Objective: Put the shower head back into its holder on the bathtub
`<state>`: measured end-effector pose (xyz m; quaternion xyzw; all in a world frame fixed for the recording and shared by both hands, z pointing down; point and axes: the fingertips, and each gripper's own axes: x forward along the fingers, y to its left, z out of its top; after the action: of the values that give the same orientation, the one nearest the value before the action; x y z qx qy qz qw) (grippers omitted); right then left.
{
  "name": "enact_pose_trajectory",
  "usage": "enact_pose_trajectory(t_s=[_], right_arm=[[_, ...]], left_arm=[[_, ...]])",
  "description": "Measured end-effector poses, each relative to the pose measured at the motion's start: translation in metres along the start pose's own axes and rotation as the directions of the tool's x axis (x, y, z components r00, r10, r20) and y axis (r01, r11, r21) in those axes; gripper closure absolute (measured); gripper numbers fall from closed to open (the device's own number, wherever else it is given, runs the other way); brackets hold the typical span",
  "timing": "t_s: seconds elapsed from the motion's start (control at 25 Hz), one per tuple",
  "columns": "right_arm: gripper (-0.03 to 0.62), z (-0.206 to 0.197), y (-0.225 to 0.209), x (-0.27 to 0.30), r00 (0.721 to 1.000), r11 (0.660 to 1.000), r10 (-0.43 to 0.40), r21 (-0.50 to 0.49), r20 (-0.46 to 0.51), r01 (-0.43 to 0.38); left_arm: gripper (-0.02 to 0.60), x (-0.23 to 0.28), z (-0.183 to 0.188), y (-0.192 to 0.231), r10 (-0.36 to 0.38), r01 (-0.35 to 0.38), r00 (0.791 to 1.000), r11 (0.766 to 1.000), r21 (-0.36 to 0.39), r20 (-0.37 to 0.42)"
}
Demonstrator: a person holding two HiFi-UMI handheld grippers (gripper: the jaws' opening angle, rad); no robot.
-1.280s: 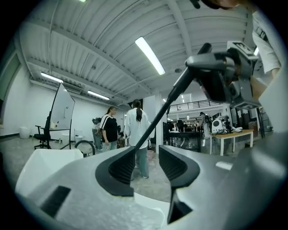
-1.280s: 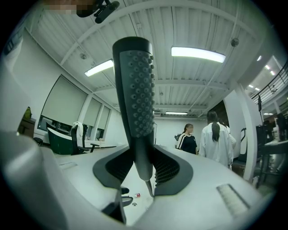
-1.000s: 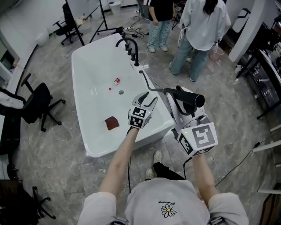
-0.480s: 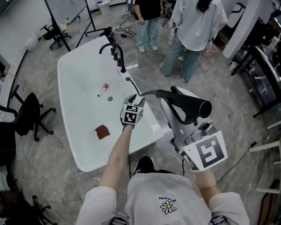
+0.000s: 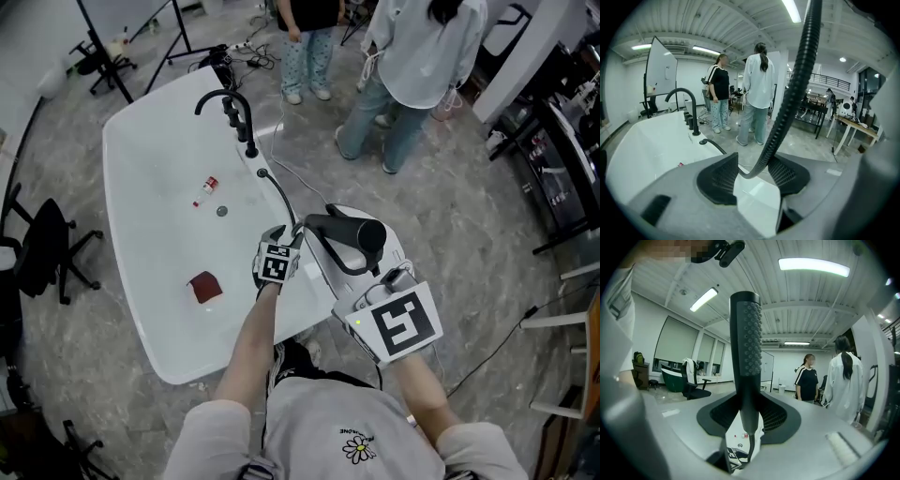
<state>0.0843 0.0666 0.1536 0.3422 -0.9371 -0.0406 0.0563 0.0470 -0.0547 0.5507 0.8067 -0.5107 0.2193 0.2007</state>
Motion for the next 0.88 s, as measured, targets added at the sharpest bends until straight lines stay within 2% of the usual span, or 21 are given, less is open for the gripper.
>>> enact_pose_trajectory(t_s=[0.16,0.28,0.44,0.6,0.76,0.88], right_arm=[[0.453,-0.029,-0.014,0.037,0.997,1.0,-0.01,0.003,-0.074,0.01],[0.453,-0.054,-0.023,0.066,0.994,1.0,-0.028,0.012,-0.108,0.029],[0.453,-0.093,-0.028,0.102,0.987,0.999,-0.029,0.029,-0.158,0.034],[0.453,-0.139,-0.024,0.127,0.977,0.996,-0.033,0.069,-0.212,0.049],[0.453,-0.183,-0.024,0.154,0.972,0.994,-0.046,0.086,-0.232,0.068],[0.453,-0.207,-0.028,0.171,0.97,0.992,-0.06,0.093,-0.235,0.084]], left_arm=[[0.39,-0.006,-0.012,0.014,-0.034,0.035,0.999,0.998,-0.058,0.019],[0.362,-0.022,-0.023,0.03,-0.056,0.059,0.998,0.995,-0.081,0.041],[0.36,-0.045,-0.027,0.064,-0.023,0.032,0.995,0.995,-0.096,0.094],[0.36,-0.067,-0.011,0.107,0.034,-0.014,0.981,0.994,-0.106,0.189],[0.36,-0.051,0.002,0.147,0.061,-0.052,0.977,0.997,-0.05,0.205],[0.36,-0.017,0.015,0.163,0.02,-0.035,0.983,0.996,0.08,0.182]])
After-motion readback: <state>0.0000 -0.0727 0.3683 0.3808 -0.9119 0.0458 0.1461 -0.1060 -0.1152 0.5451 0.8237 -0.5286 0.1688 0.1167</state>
